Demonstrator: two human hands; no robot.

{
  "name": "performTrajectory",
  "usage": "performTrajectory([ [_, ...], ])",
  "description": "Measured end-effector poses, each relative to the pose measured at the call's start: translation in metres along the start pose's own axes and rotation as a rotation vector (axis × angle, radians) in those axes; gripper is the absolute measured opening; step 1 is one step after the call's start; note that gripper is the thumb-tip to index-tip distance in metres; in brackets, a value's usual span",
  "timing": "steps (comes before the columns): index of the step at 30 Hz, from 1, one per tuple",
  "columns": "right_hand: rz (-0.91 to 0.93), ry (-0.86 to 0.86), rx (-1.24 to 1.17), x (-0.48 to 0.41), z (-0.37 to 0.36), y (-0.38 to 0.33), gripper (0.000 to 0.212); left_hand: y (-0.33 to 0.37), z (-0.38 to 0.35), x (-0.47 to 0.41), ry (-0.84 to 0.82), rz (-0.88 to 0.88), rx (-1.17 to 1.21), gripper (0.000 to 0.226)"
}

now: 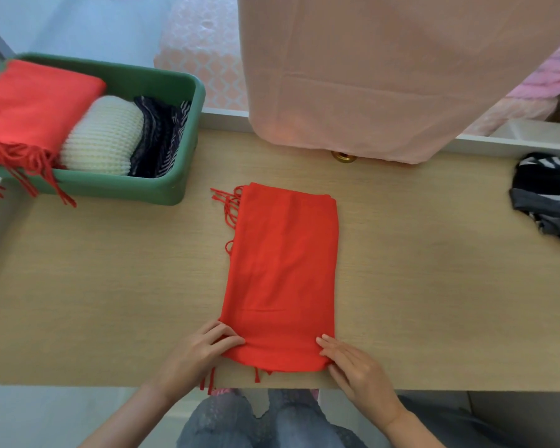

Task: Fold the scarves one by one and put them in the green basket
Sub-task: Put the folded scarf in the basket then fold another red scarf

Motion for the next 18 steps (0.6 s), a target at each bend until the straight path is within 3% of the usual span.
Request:
performTrajectory([
  [3, -0.152, 0.067, -0.132, -0.009, 0.022, 0.004, 0.027, -0.008, 0.014, -0.01, 0.045, 0.095, 0.116, 0.034],
  [8, -0.3, 0.284, -0.379, -0.06, 0.082, 0.011, 0.017, -0.019, 0.083, -0.055, 0.275, 0.253, 0.295, 0.032],
  [12, -0.366, 0.432, -0.47, -0.134, 0.12, 0.042, 0.013, -0.039, 0.134, -0.121, 0.403, 0.334, 0.286, 0.028],
  [15, -0.469, 0.493, -0.507, -0.187, 0.129, 0.076, 0.009, -0.078, 0.14, -0.168, 0.422, 0.497, 0.287, 0.031],
  [18, -0.66, 0.428, -0.47, -0.21, 0.107, 0.117, 0.039, -0.13, 0.106, -0.191, 0.305, 0.786, 0.332, 0.053],
])
Point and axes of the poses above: each hand's wrist, its own x-axis away from the middle knuckle, its own z-axis out of the back of the hand, y = z × x, the point moved 10 cm from there along -x, towards the middle knuckle, and after that the axes turned 7 degrees about -x, right-handed, at the moved point
